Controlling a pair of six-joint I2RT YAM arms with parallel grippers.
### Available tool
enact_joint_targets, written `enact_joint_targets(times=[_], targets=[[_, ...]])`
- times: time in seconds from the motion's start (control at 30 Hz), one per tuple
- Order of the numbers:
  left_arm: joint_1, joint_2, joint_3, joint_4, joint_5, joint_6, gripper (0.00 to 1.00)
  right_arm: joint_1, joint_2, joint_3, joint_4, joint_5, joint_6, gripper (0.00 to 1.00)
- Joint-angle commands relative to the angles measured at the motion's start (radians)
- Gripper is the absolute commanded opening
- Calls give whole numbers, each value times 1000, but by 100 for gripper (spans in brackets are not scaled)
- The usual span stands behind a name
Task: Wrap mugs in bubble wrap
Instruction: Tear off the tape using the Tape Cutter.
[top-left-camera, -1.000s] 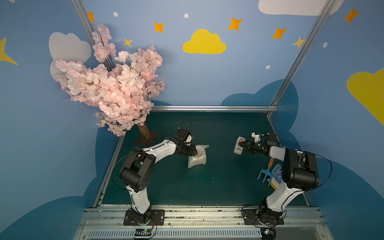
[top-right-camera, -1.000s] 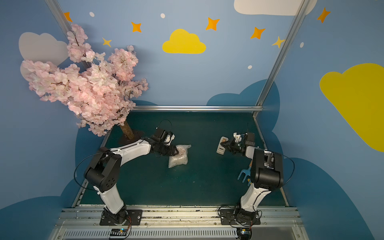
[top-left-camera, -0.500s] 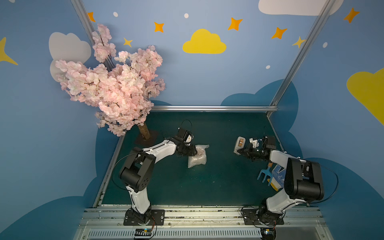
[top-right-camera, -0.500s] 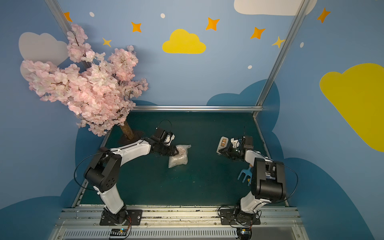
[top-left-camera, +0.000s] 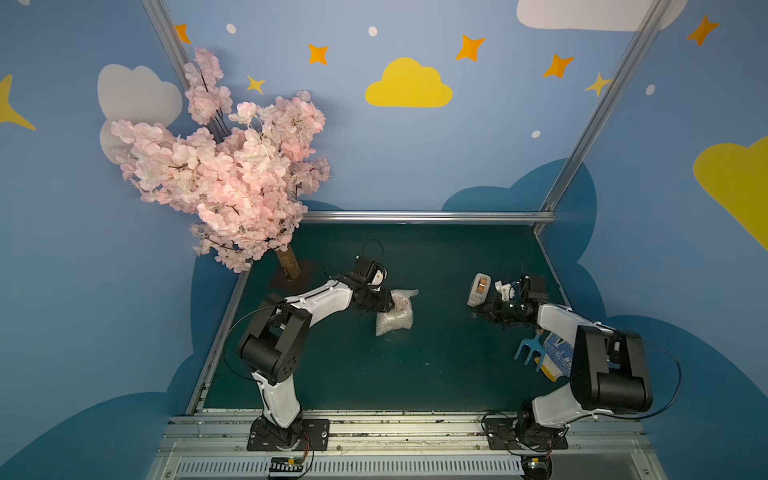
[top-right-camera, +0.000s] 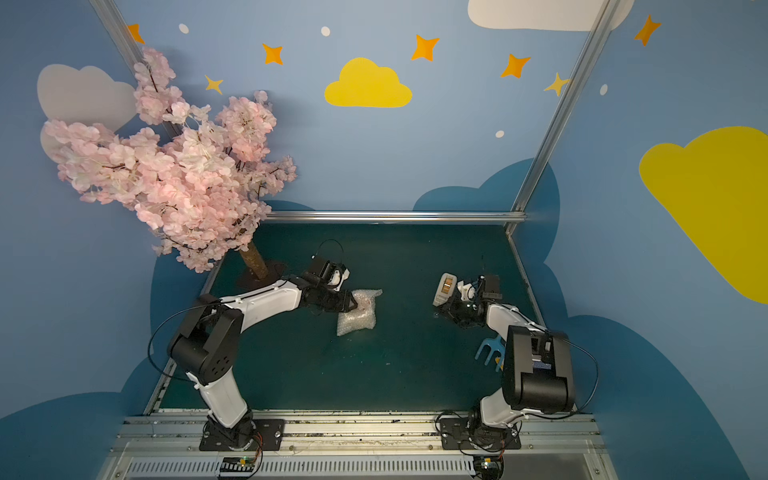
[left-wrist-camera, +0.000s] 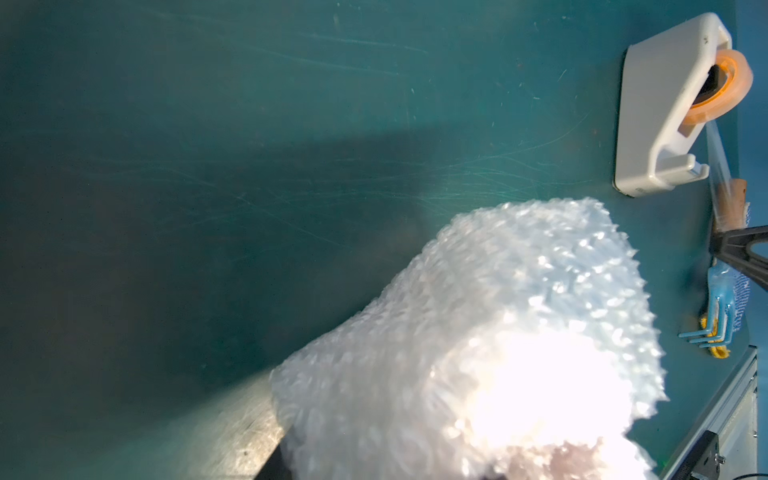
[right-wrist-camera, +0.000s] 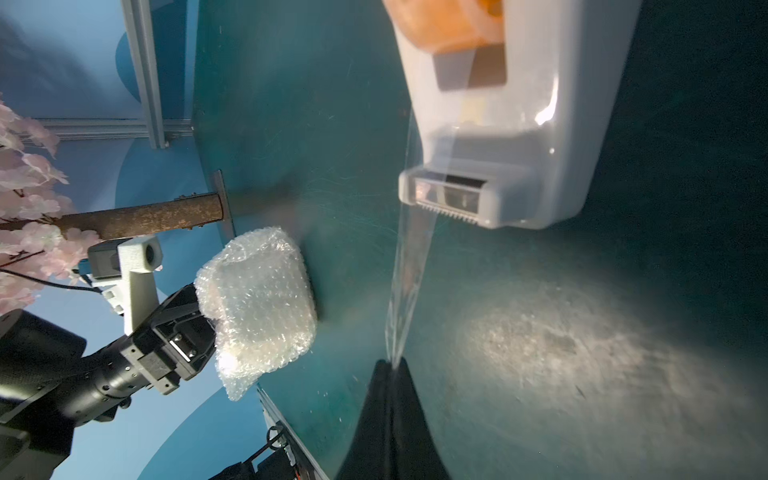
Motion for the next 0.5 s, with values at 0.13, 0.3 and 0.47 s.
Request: enact_joint_targets(times=[0.13,0.3,0.47], targets=[[-1,10,-32,-50,-13,5,49,30,37,-11,-95,25,-36,0],[0,9,-31,-52,-13,6,49,41,82,6,-126,97,-26,0],[-1,7,-30,-57,-13,8,49,52,109,15,-163,178,-3,0]])
